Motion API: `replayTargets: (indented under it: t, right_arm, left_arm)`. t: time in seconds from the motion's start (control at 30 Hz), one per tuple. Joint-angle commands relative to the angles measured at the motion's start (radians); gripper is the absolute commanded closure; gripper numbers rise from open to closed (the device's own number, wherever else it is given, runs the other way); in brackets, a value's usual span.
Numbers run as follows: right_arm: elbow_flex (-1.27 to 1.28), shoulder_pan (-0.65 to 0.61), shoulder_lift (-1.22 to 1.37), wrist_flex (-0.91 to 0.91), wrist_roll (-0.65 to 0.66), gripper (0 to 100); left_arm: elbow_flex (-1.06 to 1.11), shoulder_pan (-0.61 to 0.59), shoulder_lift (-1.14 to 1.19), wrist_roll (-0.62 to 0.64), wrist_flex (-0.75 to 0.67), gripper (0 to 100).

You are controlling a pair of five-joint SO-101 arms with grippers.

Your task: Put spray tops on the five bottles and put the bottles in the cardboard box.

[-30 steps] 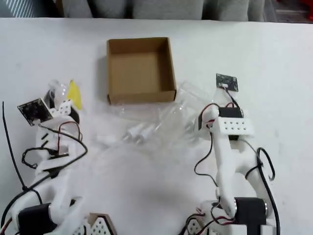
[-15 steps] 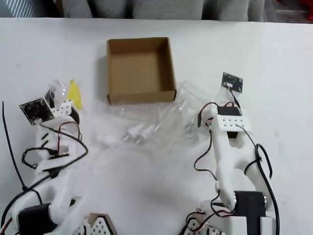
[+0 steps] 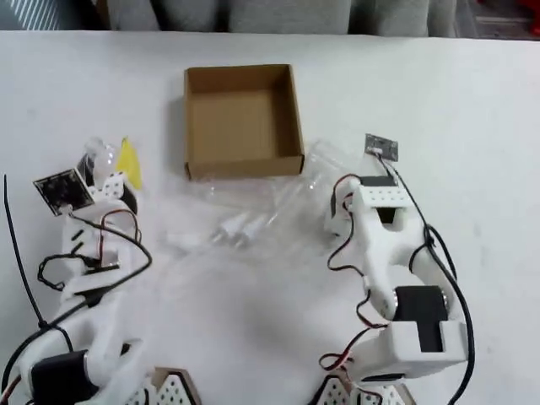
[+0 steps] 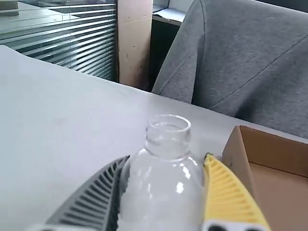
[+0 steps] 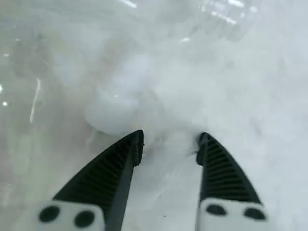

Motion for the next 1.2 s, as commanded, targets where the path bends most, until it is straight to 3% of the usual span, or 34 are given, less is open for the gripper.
replayTargets:
  t: [0.0,0.13,0.33,0.53,0.6,0.77,0.97,1.17]
  right_arm:
    - [-0.049,0.007,-0.004,0.035,0.043,97.5]
    - [-0.049,0.045,-0.051,0.067,0.068,97.7]
    - [-0.048,0.053,-0.185,0.137,0.299,97.9]
    - [-0.048,0.073,-0.222,0.228,0.802,97.5]
    - [-0.049,0.107,-0.219,0.234,0.914,97.4]
    - [-0.049,0.125,-0.197,0.213,0.841,95.8]
    - [-0.049,0.114,-0.130,0.127,0.744,80.2]
    - [-0.049,0.114,-0.107,0.101,0.746,73.8]
  left_arm:
    - [-0.003,-0.001,-0.044,-0.015,-0.026,98]
    - [-0.003,-0.001,-0.044,-0.015,-0.026,98]
    - [-0.003,-0.001,-0.044,-0.015,-0.026,98]
    - [-0.003,-0.001,-0.044,-0.015,-0.025,98]
    - [-0.003,-0.001,-0.044,-0.015,-0.025,98]
    - [0.011,0.005,-0.050,-0.017,-0.026,98]
    - [0.011,0.010,-0.047,-0.017,-0.026,98]
    - [0.011,0.010,-0.047,-0.017,-0.026,98]
